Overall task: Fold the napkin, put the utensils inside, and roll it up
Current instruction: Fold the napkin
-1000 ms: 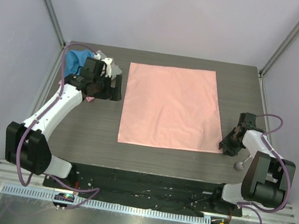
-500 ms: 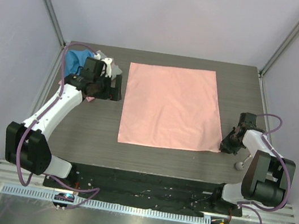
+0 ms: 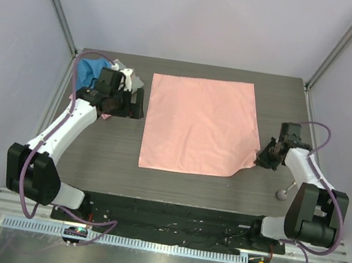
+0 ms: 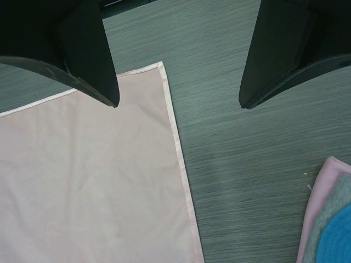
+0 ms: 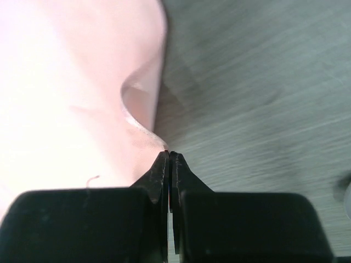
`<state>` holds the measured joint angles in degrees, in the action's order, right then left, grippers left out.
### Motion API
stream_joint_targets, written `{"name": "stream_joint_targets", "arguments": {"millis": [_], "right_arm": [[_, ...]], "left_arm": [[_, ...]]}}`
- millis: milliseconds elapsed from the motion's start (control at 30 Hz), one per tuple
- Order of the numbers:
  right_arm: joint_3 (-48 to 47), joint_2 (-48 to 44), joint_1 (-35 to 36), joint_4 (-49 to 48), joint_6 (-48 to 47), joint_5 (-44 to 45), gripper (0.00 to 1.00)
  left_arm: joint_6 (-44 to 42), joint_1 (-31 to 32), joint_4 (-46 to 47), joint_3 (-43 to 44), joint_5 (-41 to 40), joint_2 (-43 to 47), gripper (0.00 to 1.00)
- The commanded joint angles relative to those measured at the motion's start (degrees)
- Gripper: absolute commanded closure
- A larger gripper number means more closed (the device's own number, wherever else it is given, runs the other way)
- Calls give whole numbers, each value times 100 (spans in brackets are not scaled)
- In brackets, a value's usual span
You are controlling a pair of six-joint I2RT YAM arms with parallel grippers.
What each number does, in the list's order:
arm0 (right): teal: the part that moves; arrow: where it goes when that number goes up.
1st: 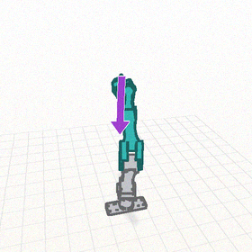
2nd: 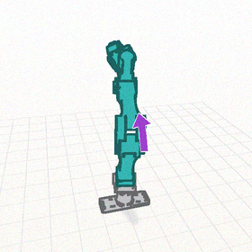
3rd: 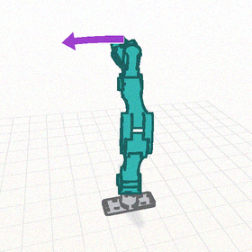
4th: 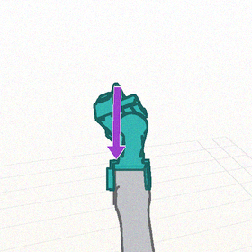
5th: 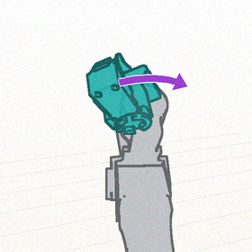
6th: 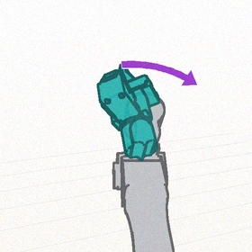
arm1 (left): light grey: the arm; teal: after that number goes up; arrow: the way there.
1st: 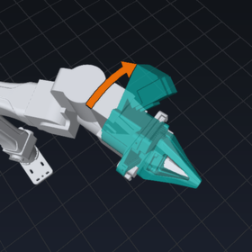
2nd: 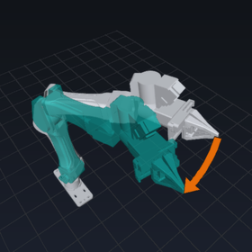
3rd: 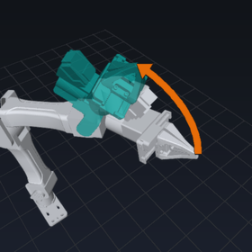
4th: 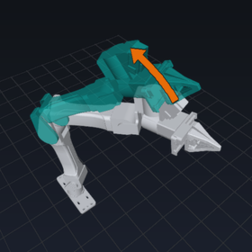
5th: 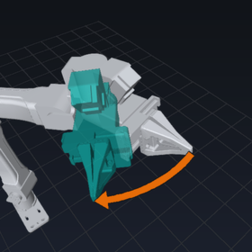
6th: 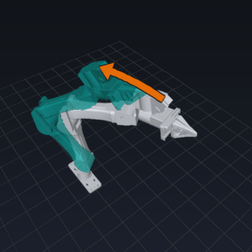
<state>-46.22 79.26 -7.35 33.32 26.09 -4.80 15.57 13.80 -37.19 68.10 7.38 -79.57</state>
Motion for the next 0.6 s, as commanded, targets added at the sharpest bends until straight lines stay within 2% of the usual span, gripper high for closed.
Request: {"name": "stream_joint_targets", "arguments": {"millis": [0, 133, 400, 567], "right_arm": [[-572, -43, 374, -185, 238, -118, 99], [-897, 352, 1005, -475, 414, -100, 99], [-1688, 1704, 1833, -1248, 696, -232, 99], [-2346, 2391, 2282, -1512, 845, -399, 99]], "left_arm": [[-11, -18, 124, -50, 264, 47, 4], [60, -18, 203, -86, 448, 38, 4], [191, -18, 405, -191, 607, 3, 4], [665, 0, 792, -376, 1028, -155, 5]]}}
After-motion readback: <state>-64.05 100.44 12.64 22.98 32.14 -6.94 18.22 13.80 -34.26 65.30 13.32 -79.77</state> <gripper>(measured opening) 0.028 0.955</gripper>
